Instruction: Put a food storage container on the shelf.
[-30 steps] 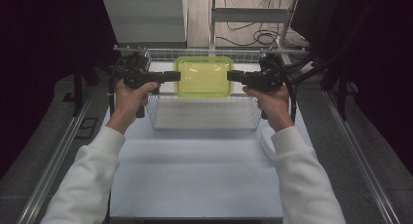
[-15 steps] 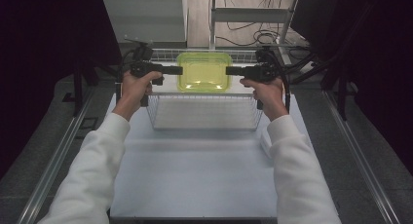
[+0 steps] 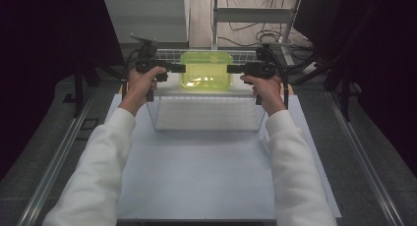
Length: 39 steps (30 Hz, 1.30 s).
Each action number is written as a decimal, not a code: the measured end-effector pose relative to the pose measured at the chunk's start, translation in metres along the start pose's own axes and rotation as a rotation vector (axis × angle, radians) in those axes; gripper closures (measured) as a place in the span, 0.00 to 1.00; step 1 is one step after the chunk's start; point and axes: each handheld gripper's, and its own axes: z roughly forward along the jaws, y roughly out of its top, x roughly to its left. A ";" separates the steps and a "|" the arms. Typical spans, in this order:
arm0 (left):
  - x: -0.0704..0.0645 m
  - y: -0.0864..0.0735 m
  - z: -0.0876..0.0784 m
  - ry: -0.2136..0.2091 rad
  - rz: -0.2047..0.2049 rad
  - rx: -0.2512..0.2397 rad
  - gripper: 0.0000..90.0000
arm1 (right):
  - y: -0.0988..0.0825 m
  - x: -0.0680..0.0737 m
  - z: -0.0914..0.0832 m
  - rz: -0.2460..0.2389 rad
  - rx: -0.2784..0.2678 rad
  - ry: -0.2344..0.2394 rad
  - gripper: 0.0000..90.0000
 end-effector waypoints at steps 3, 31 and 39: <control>0.006 0.006 0.003 -0.007 -0.068 0.010 0.90 | 0.002 -0.007 0.003 0.048 -0.008 0.013 0.88; 0.017 0.010 0.014 0.091 -0.090 -0.081 0.40 | 0.004 -0.022 0.023 0.211 -0.091 -0.051 0.51; -0.015 0.007 -0.012 0.157 0.069 -0.161 0.32 | 0.005 0.004 0.003 0.093 -0.167 -0.112 0.37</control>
